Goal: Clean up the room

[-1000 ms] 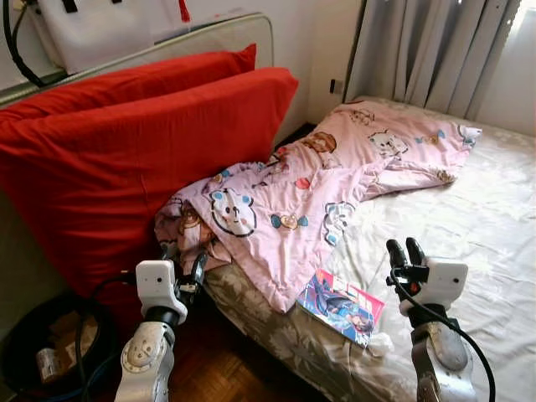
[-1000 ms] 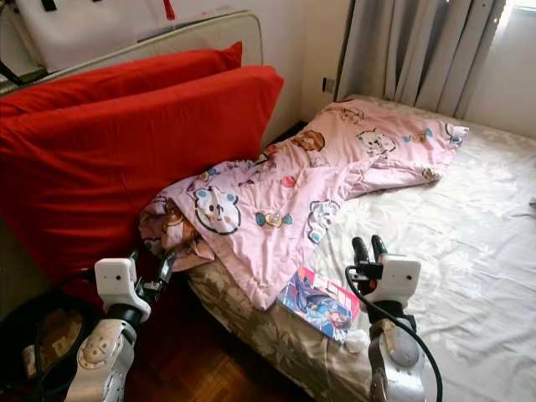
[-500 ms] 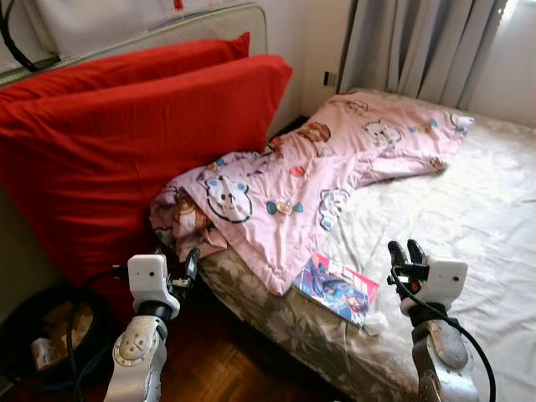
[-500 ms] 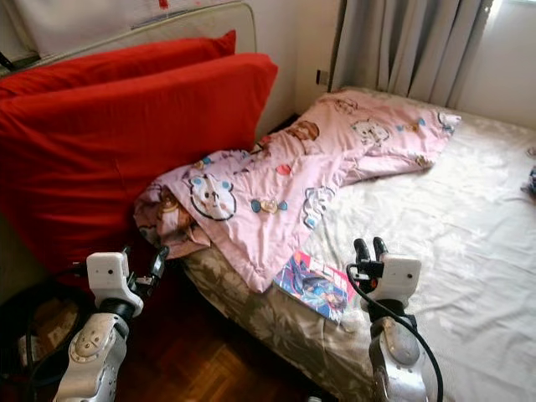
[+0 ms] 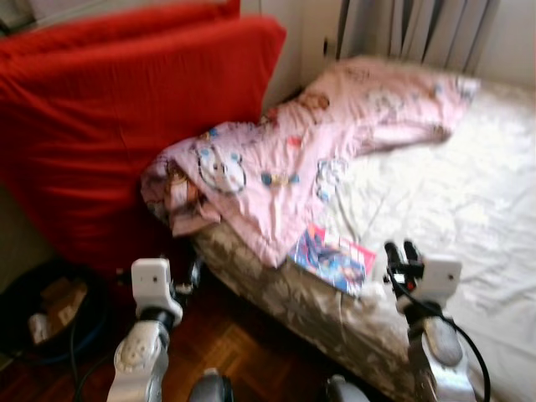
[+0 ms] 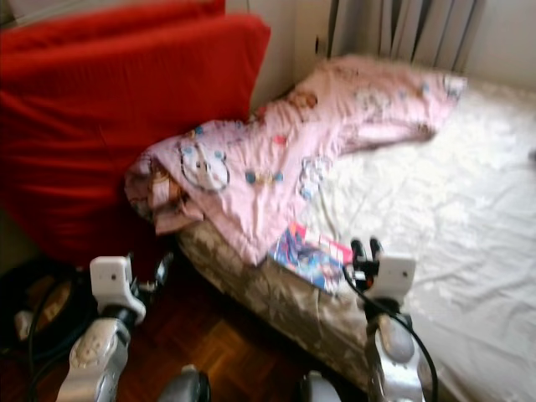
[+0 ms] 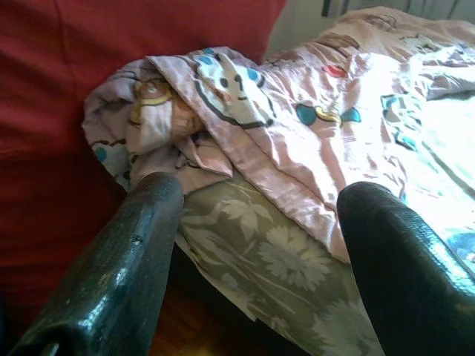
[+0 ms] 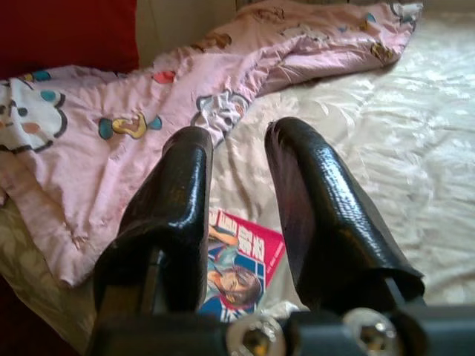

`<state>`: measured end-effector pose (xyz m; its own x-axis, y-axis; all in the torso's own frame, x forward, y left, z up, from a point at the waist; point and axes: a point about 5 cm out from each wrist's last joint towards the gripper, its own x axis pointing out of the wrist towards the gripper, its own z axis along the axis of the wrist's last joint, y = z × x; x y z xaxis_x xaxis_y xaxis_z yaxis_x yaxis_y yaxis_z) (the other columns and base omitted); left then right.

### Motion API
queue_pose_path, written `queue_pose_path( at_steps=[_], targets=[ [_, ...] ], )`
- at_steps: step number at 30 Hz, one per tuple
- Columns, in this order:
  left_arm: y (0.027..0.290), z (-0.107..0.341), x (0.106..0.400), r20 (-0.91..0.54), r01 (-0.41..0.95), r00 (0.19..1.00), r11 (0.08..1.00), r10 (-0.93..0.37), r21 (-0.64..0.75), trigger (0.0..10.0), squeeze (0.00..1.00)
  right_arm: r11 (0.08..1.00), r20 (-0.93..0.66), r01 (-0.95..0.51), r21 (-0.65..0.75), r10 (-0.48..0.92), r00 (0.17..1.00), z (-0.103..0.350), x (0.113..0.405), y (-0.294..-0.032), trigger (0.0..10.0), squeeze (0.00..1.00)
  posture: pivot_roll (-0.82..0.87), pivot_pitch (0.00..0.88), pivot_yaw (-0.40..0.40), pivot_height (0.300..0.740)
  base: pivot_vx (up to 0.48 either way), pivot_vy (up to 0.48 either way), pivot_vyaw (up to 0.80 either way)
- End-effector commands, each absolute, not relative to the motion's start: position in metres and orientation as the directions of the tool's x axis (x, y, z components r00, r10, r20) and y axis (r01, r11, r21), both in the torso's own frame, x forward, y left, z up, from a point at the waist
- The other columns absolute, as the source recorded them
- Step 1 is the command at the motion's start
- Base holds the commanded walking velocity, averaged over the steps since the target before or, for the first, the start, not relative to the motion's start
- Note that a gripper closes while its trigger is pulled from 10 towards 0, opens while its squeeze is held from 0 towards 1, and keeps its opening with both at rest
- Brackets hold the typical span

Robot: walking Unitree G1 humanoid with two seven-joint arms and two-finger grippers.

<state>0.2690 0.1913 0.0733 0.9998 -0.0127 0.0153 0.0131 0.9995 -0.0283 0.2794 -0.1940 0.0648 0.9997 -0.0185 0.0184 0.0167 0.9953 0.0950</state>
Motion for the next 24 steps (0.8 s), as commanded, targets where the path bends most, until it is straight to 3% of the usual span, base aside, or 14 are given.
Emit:
queue_pose_path(
  at_steps=[1,5,24],
  targets=[
    [0.1927,0.0730,0.2676,0.006,0.015,1.000,1.000,-0.015,-0.027,10.0,0.00,0.994,0.005,0.006,0.109,-0.007,1.000,0.0641,0.2801,-0.1901,10.0,0.00,-0.11,0.153,0.017,0.645,0.000,0.000,0.00],
    [0.1914,0.0725,0.2677,0.000,0.008,1.000,0.999,-0.008,-0.033,10.0,0.00,0.994,0.035,-0.015,0.104,0.011,0.999,0.0679,0.2803,-0.1882,10.0,0.00,-0.11,0.158,0.011,0.621,0.000,0.000,0.00],
    [0.1876,0.0646,0.2634,-0.036,0.006,0.999,1.000,-0.007,-0.025,10.0,0.00,0.991,0.004,-0.048,0.124,0.048,0.999,0.0635,0.2812,-0.1814,10.0,0.00,-0.11,0.161,0.012,0.621,0.041,0.000,0.00]
  ],
)
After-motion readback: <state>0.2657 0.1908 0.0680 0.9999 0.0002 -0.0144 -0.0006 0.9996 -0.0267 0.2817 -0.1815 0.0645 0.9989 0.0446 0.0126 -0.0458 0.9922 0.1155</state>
